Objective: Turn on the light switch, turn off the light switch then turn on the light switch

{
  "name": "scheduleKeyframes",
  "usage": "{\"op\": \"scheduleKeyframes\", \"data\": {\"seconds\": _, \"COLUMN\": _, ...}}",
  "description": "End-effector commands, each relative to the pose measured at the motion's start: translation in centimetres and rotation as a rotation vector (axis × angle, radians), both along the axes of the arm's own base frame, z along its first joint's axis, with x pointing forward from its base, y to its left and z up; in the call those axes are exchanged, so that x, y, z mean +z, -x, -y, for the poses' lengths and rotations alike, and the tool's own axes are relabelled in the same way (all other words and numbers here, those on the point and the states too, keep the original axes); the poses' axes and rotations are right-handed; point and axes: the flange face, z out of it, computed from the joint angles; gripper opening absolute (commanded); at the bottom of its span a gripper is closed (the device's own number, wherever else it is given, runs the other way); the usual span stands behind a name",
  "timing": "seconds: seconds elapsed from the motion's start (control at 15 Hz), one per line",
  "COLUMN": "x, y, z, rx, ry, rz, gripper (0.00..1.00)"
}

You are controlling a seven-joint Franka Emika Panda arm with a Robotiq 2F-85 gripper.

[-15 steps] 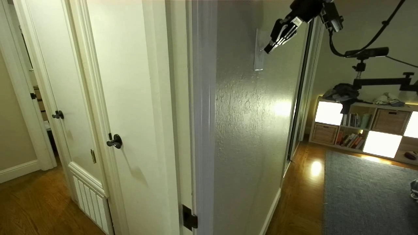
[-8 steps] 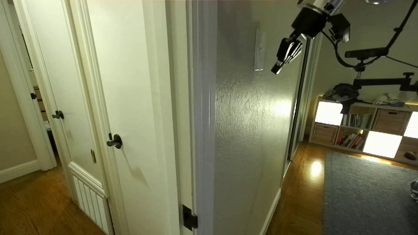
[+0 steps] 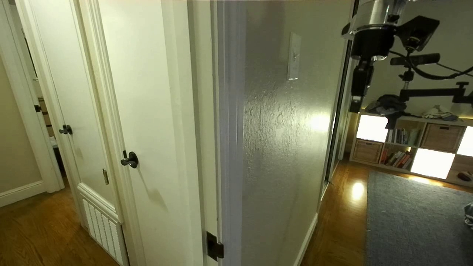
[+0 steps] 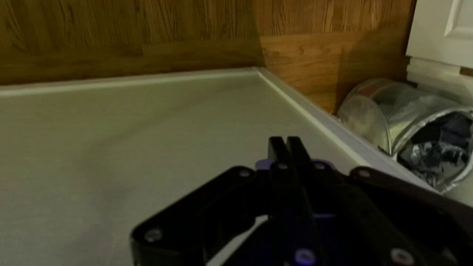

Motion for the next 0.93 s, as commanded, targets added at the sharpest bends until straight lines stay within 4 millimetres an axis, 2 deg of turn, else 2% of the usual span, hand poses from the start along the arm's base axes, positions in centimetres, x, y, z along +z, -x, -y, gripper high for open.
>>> {"op": "scheduleKeyframes", "data": {"seconds": 0.0, "x": 0.0, "y": 2.6, "z": -0.3, "rx": -0.004, "ry": 0.064, "rz": -0.133, "gripper": 0.33}}
{"op": "scheduleKeyframes", "data": {"seconds": 0.2, "x": 0.0, "y": 3.0, "z": -0.9, "rx": 0.025, "ry": 0.078, "rz": -0.169, "gripper": 0.52}}
{"op": "scheduleKeyframes", "data": {"seconds": 0.27, "x": -0.8, "y": 1.7, "z": -0.5, "rx": 0.031, "ry": 0.053, "rz": -0.15, "gripper": 0.32}}
{"op": "scheduleKeyframes", "data": {"seconds": 0.47, "x": -0.9, "y": 1.8, "z": -0.8, "rx": 0.04, "ry": 0.056, "rz": -0.161, "gripper": 0.51}}
{"op": "scheduleKeyframes", "data": {"seconds": 0.87, "x": -0.9, "y": 1.8, "z": -0.8, "rx": 0.04, "ry": 0.057, "rz": -0.162, "gripper": 0.52}}
